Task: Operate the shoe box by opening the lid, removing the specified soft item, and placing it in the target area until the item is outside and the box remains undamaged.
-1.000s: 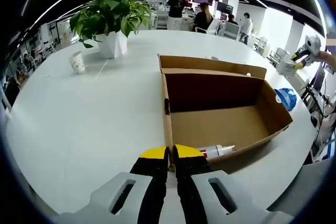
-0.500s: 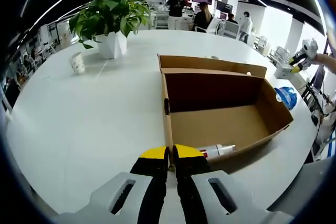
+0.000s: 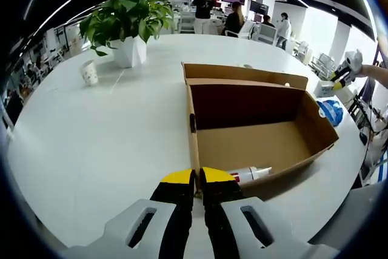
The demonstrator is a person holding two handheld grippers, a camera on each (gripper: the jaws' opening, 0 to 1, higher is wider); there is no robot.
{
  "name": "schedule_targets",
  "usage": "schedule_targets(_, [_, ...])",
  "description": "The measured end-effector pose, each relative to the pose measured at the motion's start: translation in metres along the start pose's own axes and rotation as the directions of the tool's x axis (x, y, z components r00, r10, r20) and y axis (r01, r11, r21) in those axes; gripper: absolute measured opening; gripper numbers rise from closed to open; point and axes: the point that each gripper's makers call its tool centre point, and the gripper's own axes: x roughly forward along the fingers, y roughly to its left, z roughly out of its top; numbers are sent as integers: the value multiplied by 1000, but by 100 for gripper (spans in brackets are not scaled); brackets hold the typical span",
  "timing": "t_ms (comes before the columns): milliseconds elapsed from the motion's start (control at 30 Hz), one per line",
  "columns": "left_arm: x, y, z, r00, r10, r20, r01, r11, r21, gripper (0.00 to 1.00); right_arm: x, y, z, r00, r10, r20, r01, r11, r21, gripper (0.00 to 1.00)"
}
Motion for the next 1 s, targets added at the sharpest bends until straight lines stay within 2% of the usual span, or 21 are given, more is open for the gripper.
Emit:
schedule_targets(533, [1,-1,0,1000,-4,-2,4,1000,-2,2,16,1,-29,993,5,-121,-14,997,-79,15])
schedule_targets(700, [1,-1,1,1000,-3,-2,3,1000,-1,2,15,1,-31,992,3,-129,-14,996,-84,15])
schedule_targets(733, [1,-1,1,1000,-2,-3,2,1000,0,2,16,1,-36,988,-1,-151,-15,994,-105,15])
schedule_targets(900, [1,-1,1,1000,-2,-2,2,1000,-1,2,17,1,-41,987,3,-160,-20,995,-102,15])
schedule_targets(1000, [1,-1,1,1000,-2,-3,2,1000,0,2,18,-1,-50,982,-7,-187,-17,992,-126,15])
